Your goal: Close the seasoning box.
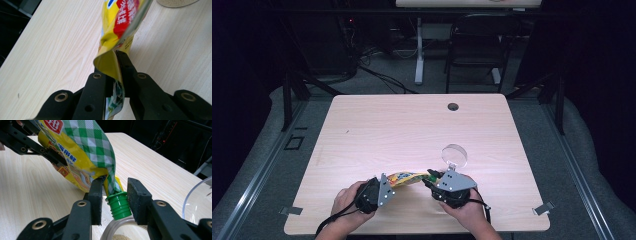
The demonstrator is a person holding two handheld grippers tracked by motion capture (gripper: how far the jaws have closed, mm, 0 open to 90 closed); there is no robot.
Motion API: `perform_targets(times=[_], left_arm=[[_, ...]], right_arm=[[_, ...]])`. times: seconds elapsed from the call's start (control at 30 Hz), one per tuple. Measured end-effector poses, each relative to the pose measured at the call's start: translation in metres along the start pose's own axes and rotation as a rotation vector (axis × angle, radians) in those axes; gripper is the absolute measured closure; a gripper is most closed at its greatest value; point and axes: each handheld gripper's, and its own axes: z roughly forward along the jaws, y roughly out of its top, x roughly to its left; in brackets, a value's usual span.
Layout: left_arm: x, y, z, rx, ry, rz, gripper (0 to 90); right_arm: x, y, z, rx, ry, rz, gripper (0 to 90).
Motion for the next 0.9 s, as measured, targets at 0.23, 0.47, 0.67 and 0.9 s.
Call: perform_targets(times=[0.23,0.47,0.67,0.9], left_arm=[[0.003,-0.003,0.000,-0.014,-0.017,-0.034,85.8],[0.006,-0.005,0.000,-0.021,-0.030,-0.055,85.8],[0.009,-0.008,0.000,-0.032,-0.041,-0.082,85.8],[0.012,-0.012,0.000,-0.045,-0.048,-0.105,85.8]], right_arm=[[-0.002,0.000,-0.001,-0.014,0.008,0.022,62.5],[-0.001,0.000,-0.002,-0.014,0.009,0.019,61.7],[-0.002,-0.002,-0.002,-0.015,0.005,0.024,61.3],[-0.002,-0.002,-0.004,-0.020,-0.003,0.038,60.0]])
